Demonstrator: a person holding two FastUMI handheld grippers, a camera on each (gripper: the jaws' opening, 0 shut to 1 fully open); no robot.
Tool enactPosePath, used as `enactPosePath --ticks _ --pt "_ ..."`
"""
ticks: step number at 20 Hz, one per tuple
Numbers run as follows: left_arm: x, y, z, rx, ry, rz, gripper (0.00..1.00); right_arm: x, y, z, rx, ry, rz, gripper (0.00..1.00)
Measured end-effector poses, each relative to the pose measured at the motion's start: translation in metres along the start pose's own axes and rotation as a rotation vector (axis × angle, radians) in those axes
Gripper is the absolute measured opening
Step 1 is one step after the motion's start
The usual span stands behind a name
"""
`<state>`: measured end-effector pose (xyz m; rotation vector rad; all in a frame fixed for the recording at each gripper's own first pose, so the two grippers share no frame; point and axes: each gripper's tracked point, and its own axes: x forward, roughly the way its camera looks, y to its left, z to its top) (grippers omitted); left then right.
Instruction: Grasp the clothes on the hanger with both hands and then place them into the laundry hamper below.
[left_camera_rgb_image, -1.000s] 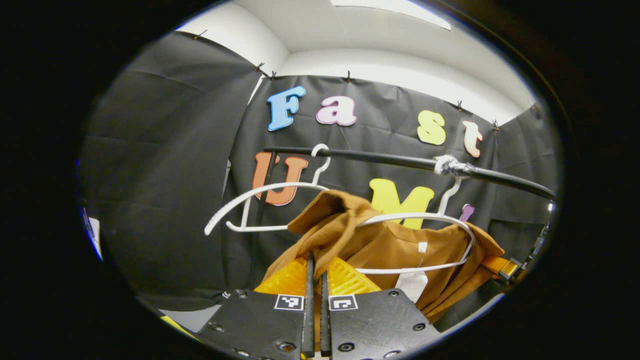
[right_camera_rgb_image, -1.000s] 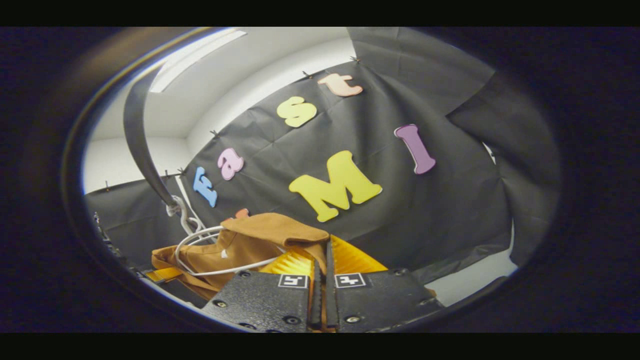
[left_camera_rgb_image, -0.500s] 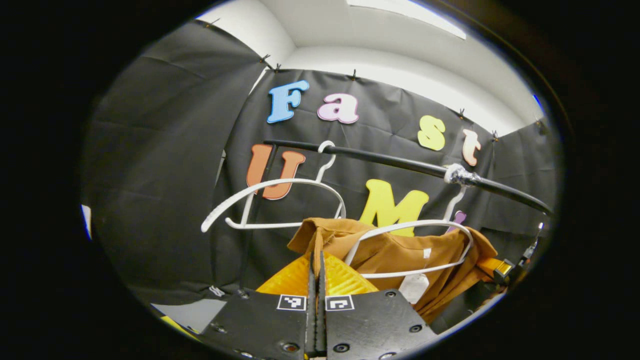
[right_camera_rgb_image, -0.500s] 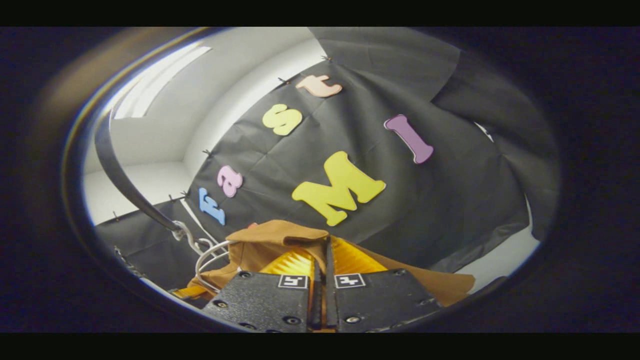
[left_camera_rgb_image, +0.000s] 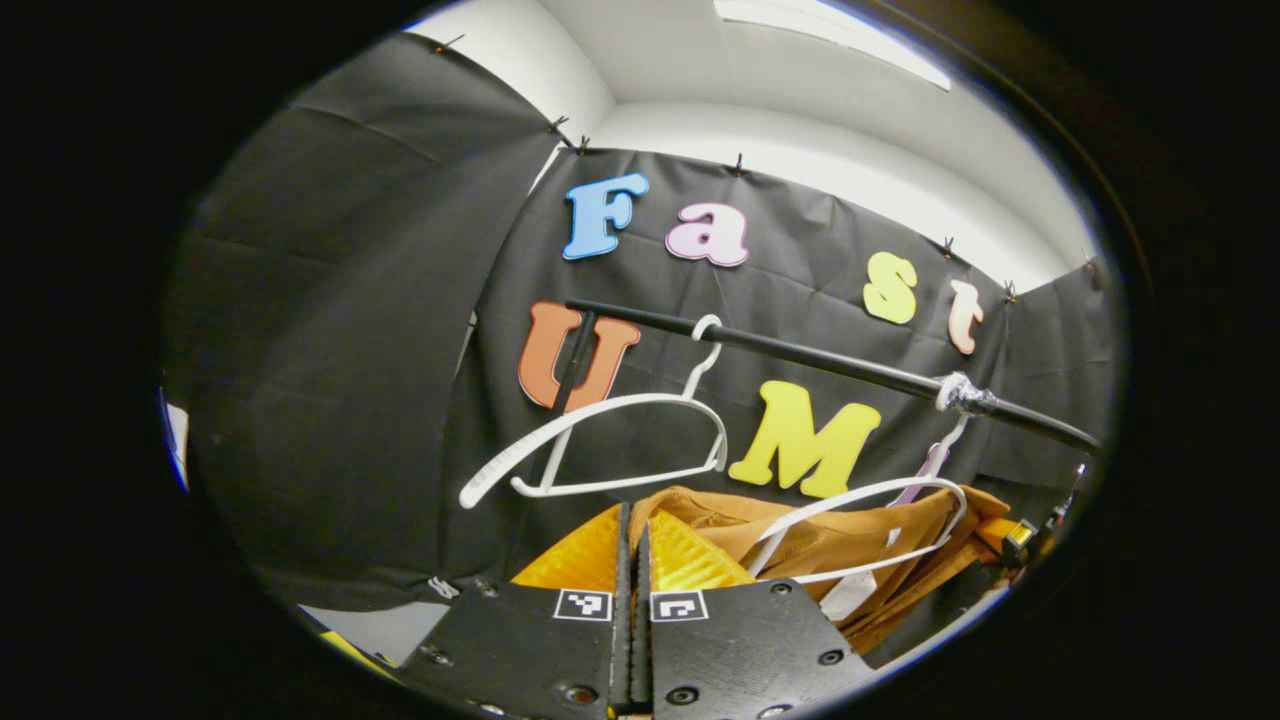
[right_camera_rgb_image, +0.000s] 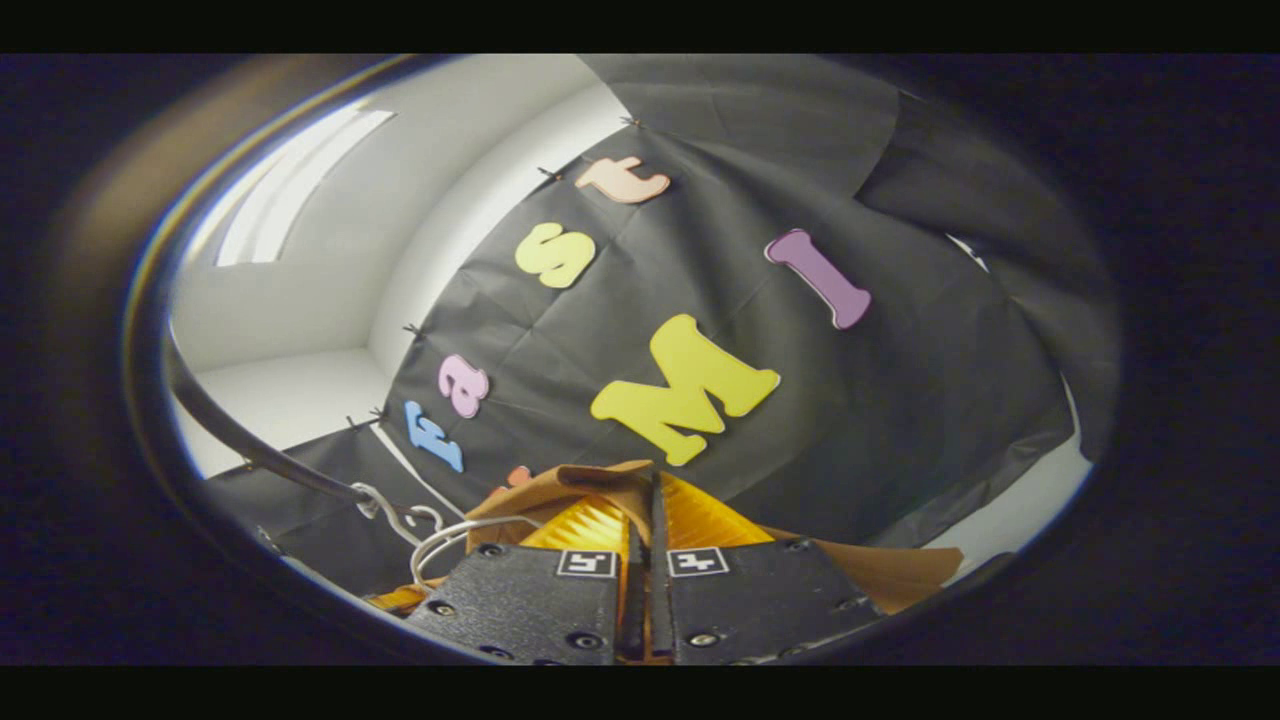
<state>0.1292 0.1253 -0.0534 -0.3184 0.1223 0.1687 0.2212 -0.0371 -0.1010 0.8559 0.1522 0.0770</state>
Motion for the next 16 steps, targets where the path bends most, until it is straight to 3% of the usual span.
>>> enactPosePath --ticks 10,11,14,15,16 --pt "0.019 0.007 -0.010 0.022 0.040 -0.034 0.02 0.044 -0.009 0.004 0.041 0.087 0.043 0.06" --pt "0.020 0.007 -0.013 0.014 0.047 -0.041 0.07 0.047 -0.008 0.006 0.046 0.085 0.045 0.05" --pt "0.026 0.007 -0.021 -0.001 0.072 -0.061 0.01 0.061 -0.009 0.012 0.064 0.098 0.050 0.05" --pt "0.028 0.007 -0.024 0.000 0.081 -0.066 0.07 0.066 -0.009 0.012 0.064 0.106 0.048 0.05" --pt "0.031 0.007 -0.027 0.012 0.089 -0.067 0.01 0.072 -0.010 0.011 0.055 0.116 0.043 0.05"
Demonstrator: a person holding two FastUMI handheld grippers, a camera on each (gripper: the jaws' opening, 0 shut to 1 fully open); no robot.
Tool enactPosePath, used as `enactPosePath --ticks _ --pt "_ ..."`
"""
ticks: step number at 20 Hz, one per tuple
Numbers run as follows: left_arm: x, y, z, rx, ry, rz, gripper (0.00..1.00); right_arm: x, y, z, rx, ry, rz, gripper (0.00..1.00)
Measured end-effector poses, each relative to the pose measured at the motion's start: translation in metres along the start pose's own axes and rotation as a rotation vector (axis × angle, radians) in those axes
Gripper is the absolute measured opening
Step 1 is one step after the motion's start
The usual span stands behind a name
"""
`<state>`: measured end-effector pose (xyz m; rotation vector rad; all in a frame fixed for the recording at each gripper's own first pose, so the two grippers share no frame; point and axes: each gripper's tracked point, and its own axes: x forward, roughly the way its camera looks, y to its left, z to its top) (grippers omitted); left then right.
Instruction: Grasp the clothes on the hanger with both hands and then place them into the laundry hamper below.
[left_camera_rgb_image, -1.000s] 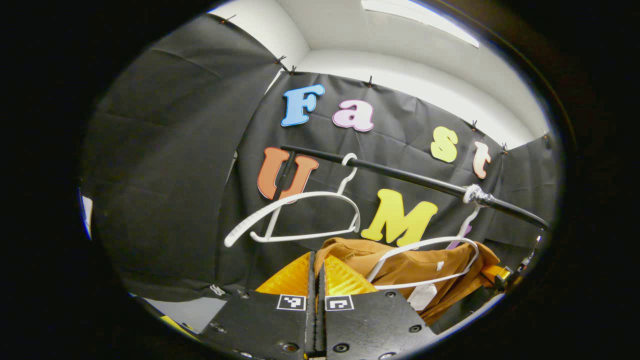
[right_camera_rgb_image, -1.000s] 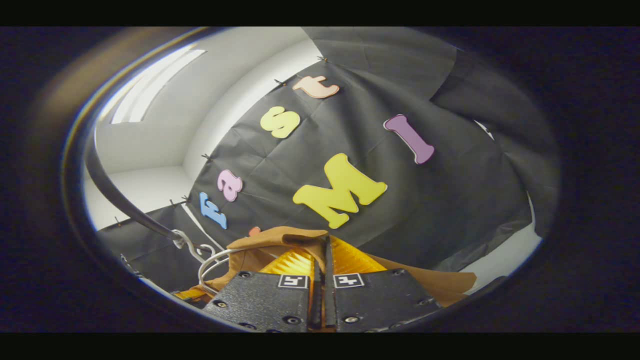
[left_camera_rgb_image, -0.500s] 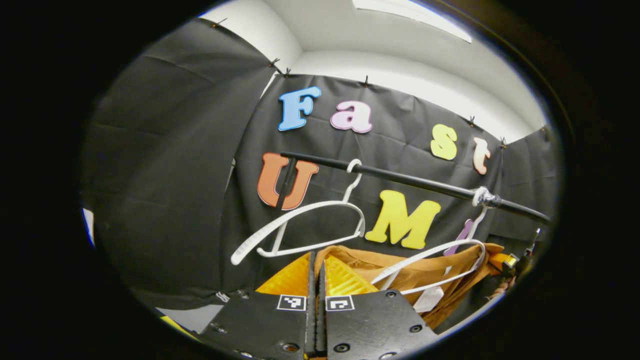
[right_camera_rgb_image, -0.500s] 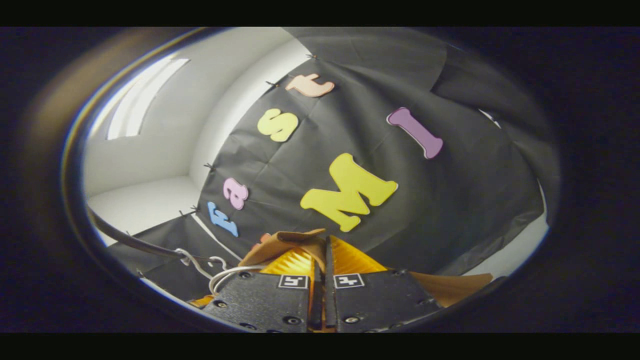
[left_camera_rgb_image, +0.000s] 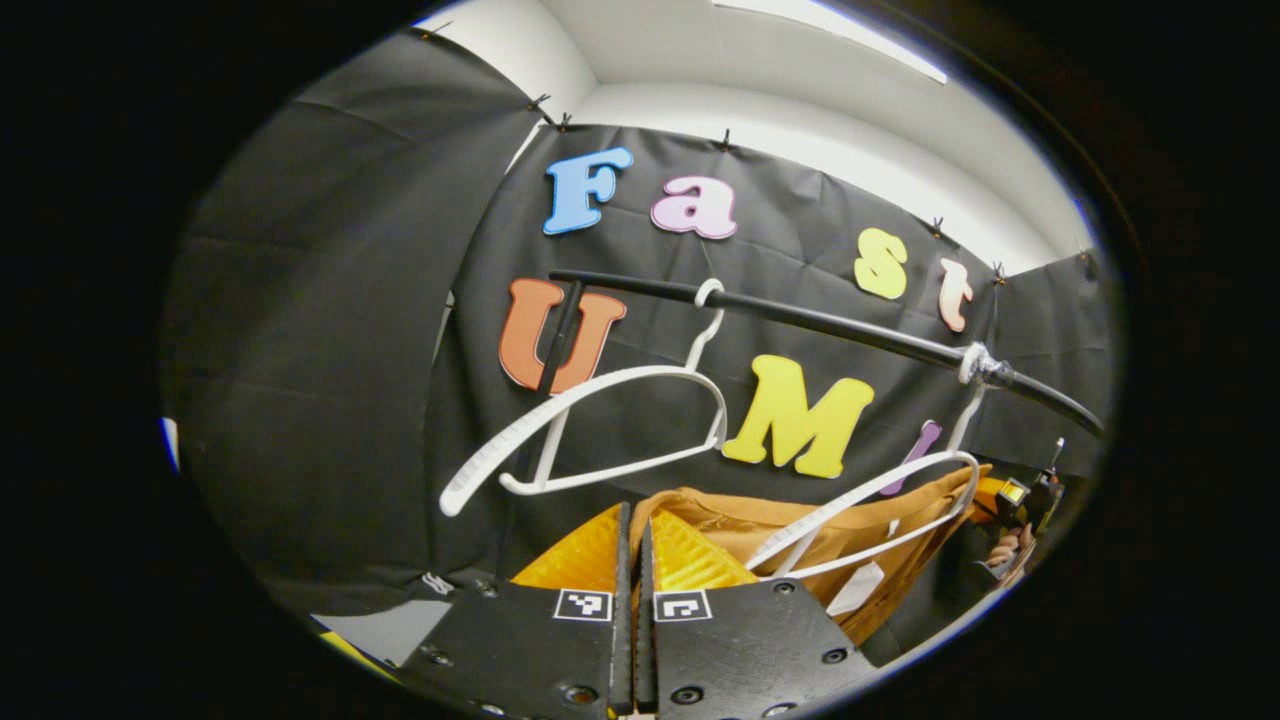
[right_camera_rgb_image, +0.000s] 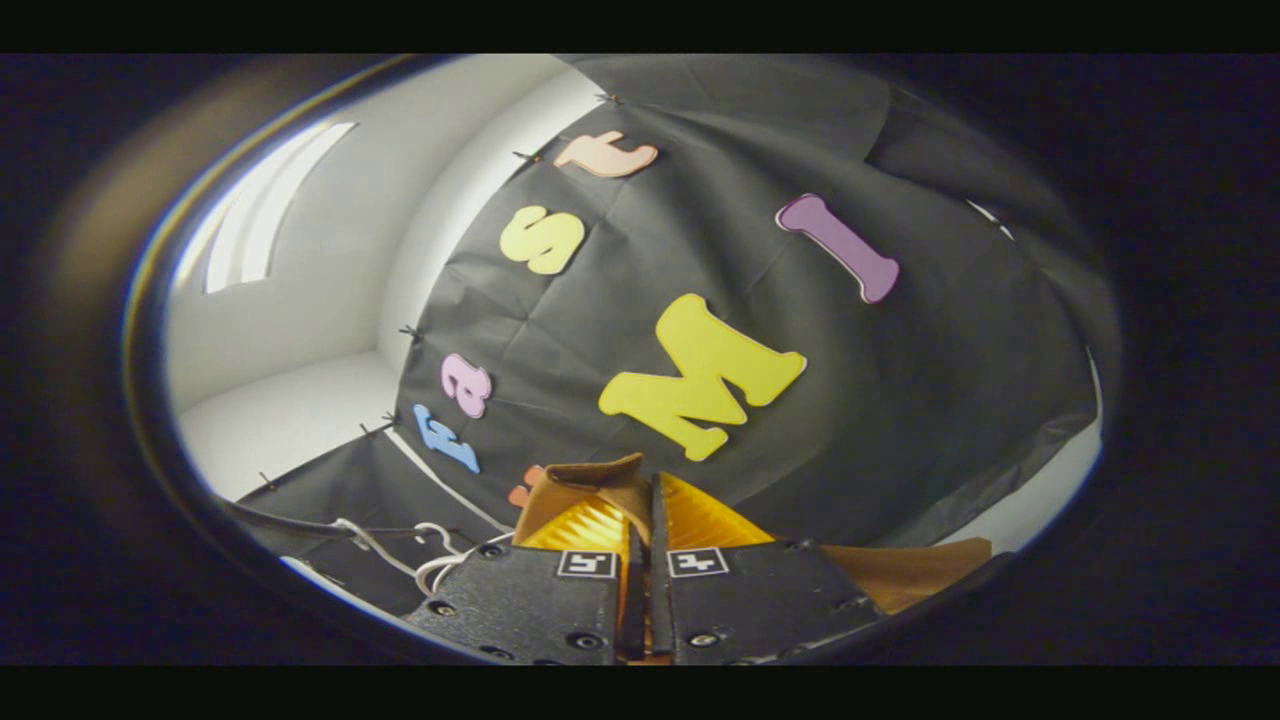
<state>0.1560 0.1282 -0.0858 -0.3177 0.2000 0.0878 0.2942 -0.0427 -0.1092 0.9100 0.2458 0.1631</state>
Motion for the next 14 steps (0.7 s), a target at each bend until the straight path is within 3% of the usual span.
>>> enactPosePath --ticks 3,4,5,10,14 --pt "0.008 0.003 -0.015 0.022 0.031 0.010 0.01 0.019 -0.013 -0.012 -0.045 0.070 -0.034 0.05" --pt "0.007 0.003 -0.017 0.009 0.030 0.002 0.07 0.019 -0.014 -0.014 -0.032 0.079 -0.030 0.05" --pt "0.004 0.003 -0.017 -0.004 0.022 -0.003 0.01 0.017 -0.012 -0.013 -0.015 0.081 -0.014 0.06" --pt "0.006 0.008 -0.029 -0.106 0.060 -0.063 0.02 0.015 -0.020 -0.017 0.073 0.127 0.043 0.06" --pt "0.002 0.007 -0.028 -0.141 0.069 -0.110 0.01 0.011 -0.035 -0.021 0.079 0.156 0.038 0.06"
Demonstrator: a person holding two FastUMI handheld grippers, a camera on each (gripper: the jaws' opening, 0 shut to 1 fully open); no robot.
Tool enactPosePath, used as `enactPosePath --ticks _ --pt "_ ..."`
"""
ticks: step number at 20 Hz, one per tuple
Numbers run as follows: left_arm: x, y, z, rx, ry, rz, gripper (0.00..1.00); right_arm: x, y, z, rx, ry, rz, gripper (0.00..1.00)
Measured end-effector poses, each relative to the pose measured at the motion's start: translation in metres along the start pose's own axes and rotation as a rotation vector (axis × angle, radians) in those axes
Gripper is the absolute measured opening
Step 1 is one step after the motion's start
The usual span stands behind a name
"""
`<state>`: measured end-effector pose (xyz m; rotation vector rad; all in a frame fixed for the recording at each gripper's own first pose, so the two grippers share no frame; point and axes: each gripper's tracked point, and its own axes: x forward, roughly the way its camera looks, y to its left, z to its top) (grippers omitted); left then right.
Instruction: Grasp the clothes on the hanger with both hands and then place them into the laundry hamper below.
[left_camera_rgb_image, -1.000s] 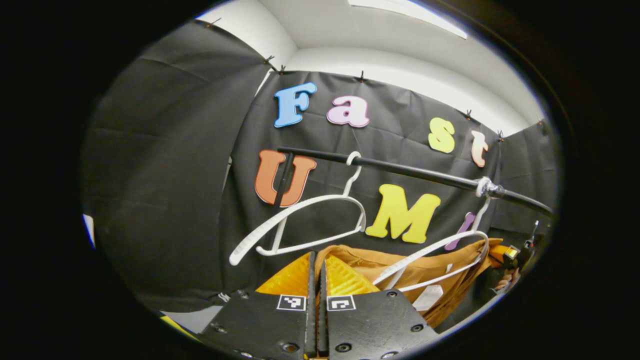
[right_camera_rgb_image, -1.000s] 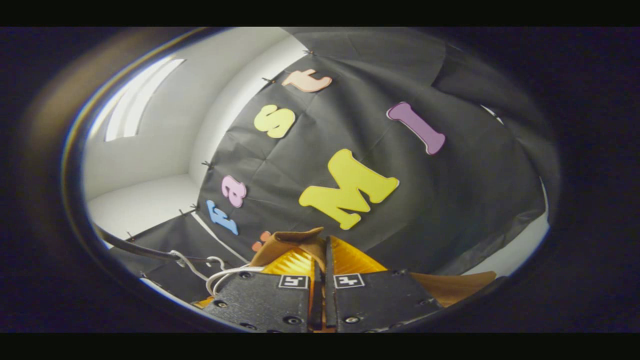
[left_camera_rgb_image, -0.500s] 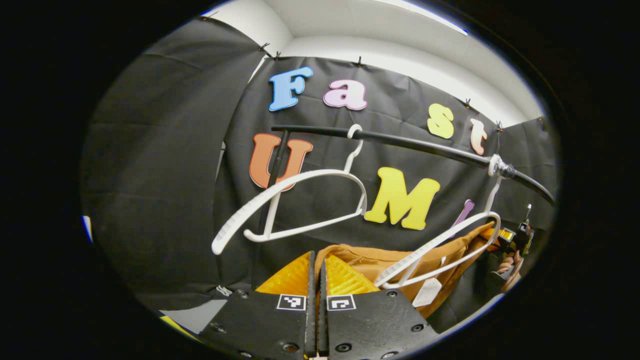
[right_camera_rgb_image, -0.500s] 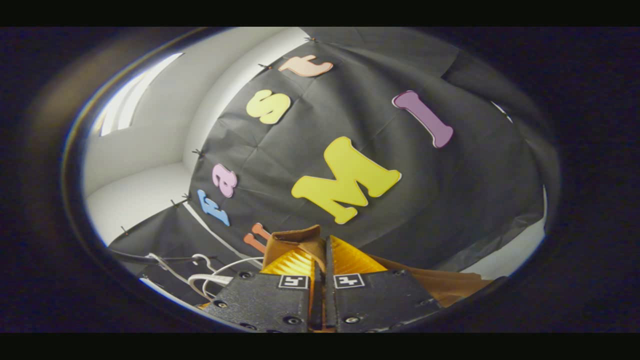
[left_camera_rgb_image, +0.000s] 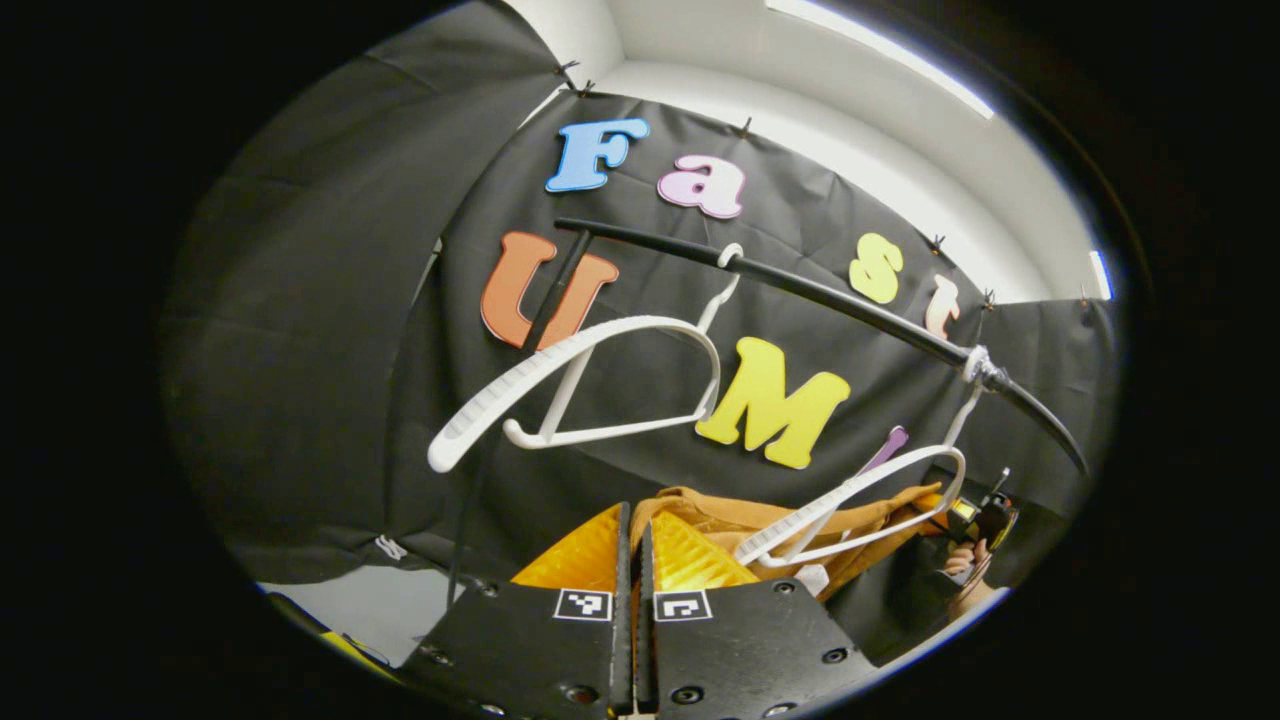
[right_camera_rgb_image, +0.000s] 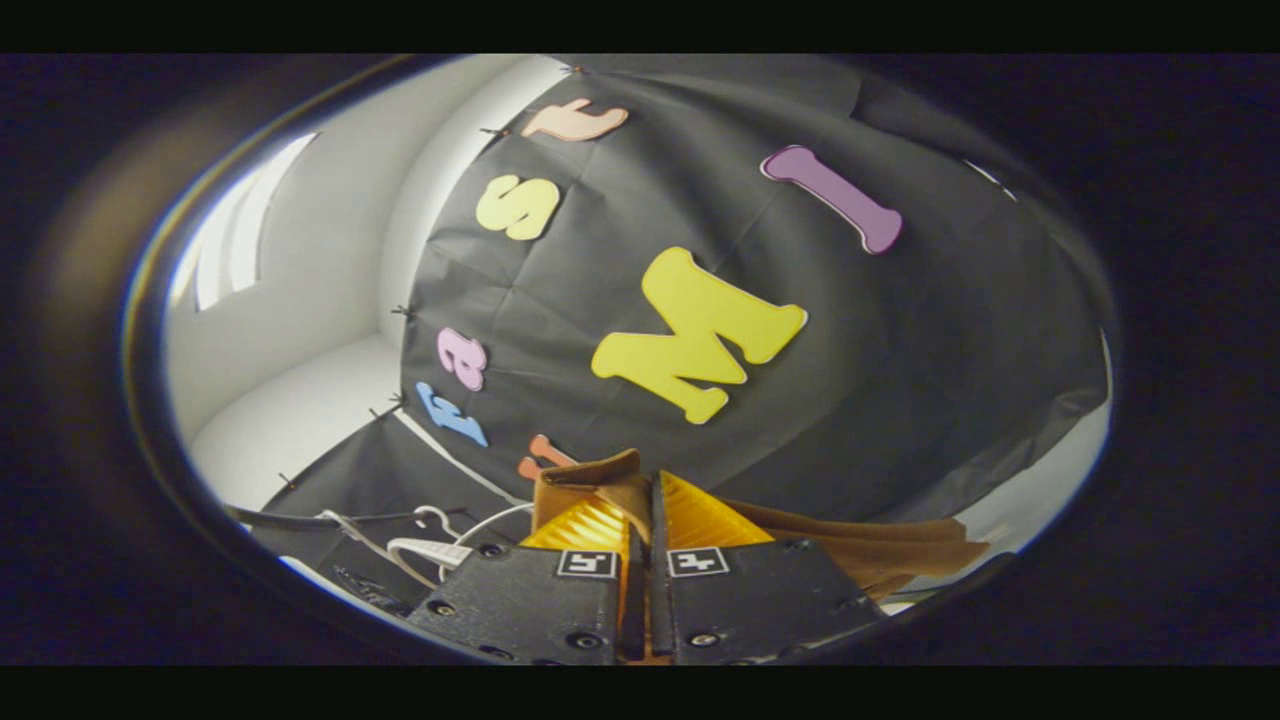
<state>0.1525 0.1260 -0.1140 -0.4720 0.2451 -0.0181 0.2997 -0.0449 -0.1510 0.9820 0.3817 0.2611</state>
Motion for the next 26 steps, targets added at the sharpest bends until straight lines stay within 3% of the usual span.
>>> enactPosePath --ticks 10,19,22,26 --pt "-0.025 0.003 -0.049 -0.020 0.085 0.009 0.01 -0.030 -0.040 -0.044 0.058 0.041 -0.057 0.06" --pt "-0.050 -0.023 -0.072 0.121 0.131 -0.001 0.00 -0.074 -0.028 -0.107 -0.153 0.140 -0.091 0.04" --pt "-0.059 -0.032 -0.080 0.171 0.160 0.014 0.00 -0.089 -0.010 -0.128 -0.225 0.183 -0.061 0.06" --pt "-0.068 -0.068 -0.082 0.205 0.166 -0.039 0.00 -0.106 0.023 -0.149 -0.282 0.220 0.003 0.05"
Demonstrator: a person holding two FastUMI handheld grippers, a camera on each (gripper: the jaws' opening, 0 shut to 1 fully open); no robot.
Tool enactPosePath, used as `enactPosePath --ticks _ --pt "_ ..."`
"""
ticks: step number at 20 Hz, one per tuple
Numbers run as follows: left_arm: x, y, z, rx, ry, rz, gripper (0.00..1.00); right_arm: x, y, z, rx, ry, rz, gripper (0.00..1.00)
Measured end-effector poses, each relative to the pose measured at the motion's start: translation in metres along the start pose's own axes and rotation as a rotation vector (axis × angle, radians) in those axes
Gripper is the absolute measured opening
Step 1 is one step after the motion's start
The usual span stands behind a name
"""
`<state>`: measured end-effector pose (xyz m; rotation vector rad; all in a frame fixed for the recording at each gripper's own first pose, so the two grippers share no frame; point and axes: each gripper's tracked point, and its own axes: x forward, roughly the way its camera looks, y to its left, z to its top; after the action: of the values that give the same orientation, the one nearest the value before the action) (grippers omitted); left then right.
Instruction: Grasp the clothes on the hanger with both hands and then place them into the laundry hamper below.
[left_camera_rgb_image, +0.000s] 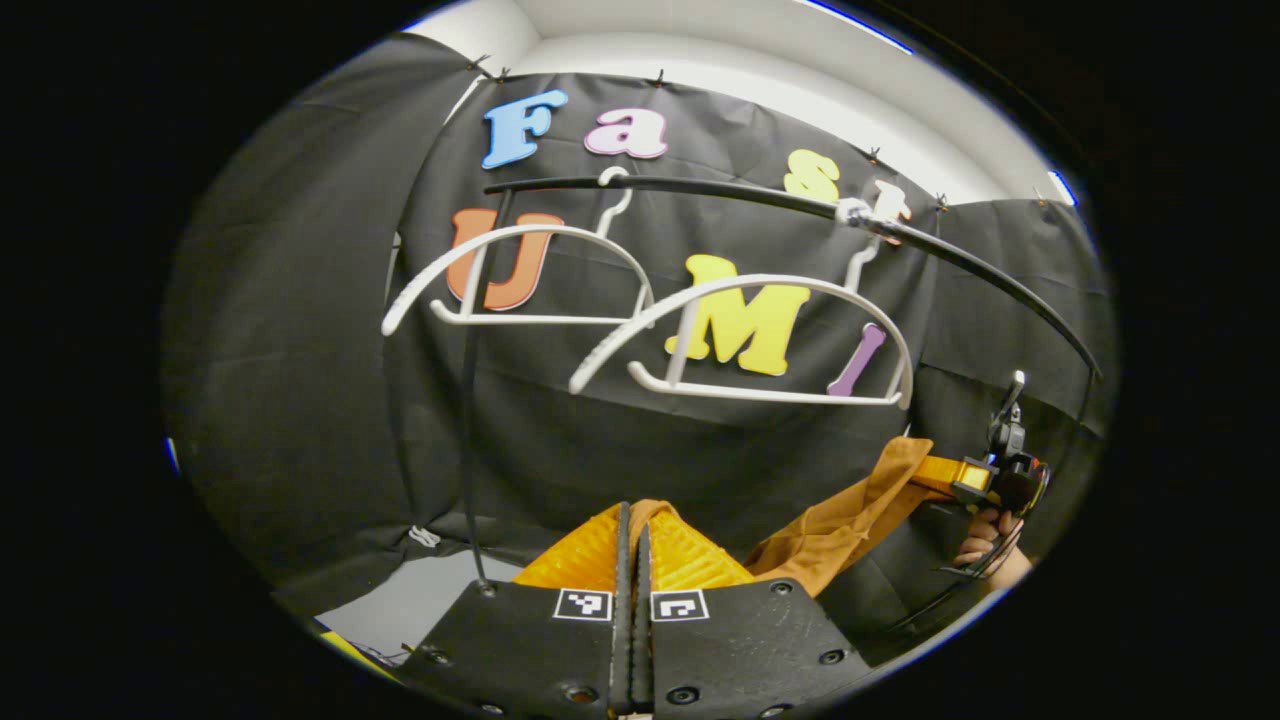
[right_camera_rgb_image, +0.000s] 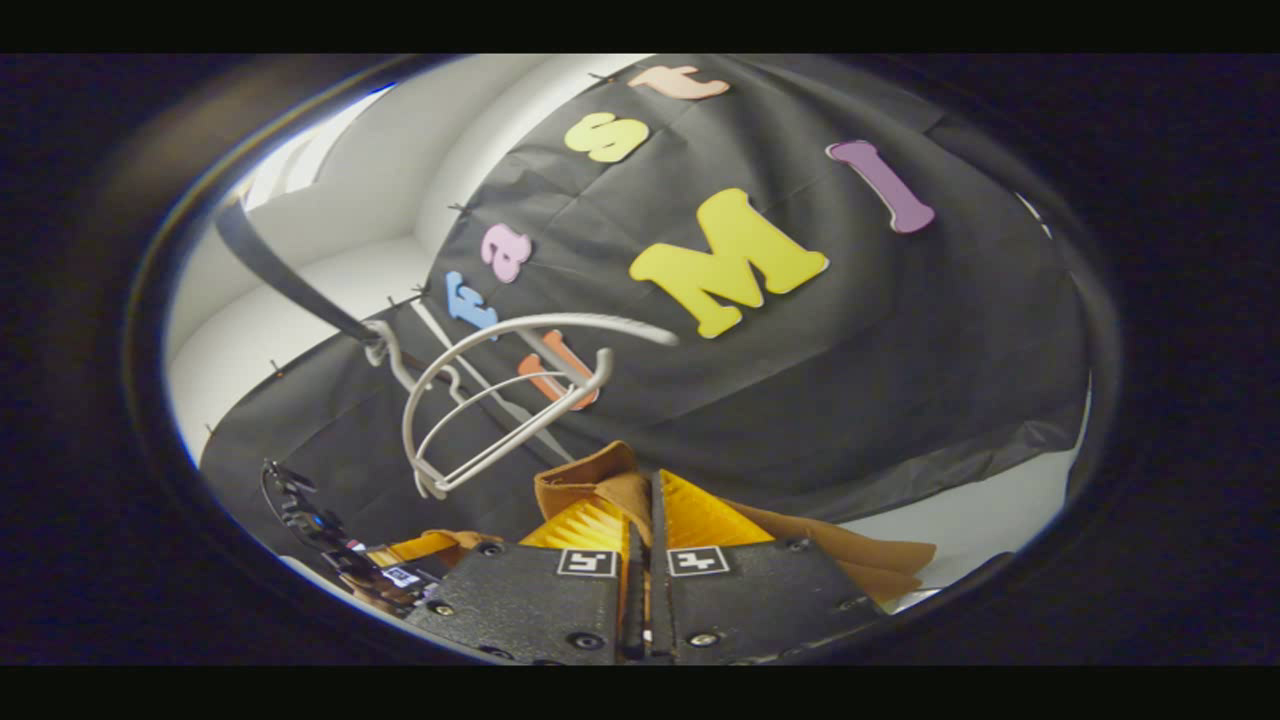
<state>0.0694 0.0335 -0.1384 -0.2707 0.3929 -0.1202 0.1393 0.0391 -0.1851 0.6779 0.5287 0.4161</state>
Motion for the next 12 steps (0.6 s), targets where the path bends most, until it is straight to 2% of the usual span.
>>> enactPosePath --ticks 3,4,6,7,8,9,11,12 --pt "-0.009 -0.028 0.009 0.004 -0.017 -0.055 0.00 -0.012 0.031 -0.008 -0.059 0.021 0.052 0.05" --pt "-0.011 -0.036 0.012 0.004 -0.024 -0.070 0.07 -0.014 0.041 -0.010 -0.064 0.024 0.067 0.05" --pt "-0.012 -0.053 0.018 0.004 -0.034 -0.108 0.07 -0.019 0.062 -0.016 -0.076 0.039 0.111 0.05" --pt "-0.014 -0.061 0.019 0.011 -0.038 -0.123 0.00 -0.022 0.072 -0.020 -0.077 0.040 0.126 0.06" --pt "-0.016 -0.070 0.018 0.020 -0.041 -0.140 0.00 -0.024 0.080 -0.028 -0.079 0.048 0.139 0.05" --pt "-0.017 -0.078 0.017 0.026 -0.042 -0.153 0.07 -0.027 0.089 -0.037 -0.074 0.060 0.153 0.05" --pt "-0.017 -0.092 0.012 0.039 -0.033 -0.179 0.07 -0.028 0.101 -0.055 -0.075 0.086 0.169 0.05" --pt "-0.017 -0.099 0.007 0.044 -0.022 -0.191 0.00 -0.027 0.106 -0.063 -0.085 0.099 0.173 0.05"
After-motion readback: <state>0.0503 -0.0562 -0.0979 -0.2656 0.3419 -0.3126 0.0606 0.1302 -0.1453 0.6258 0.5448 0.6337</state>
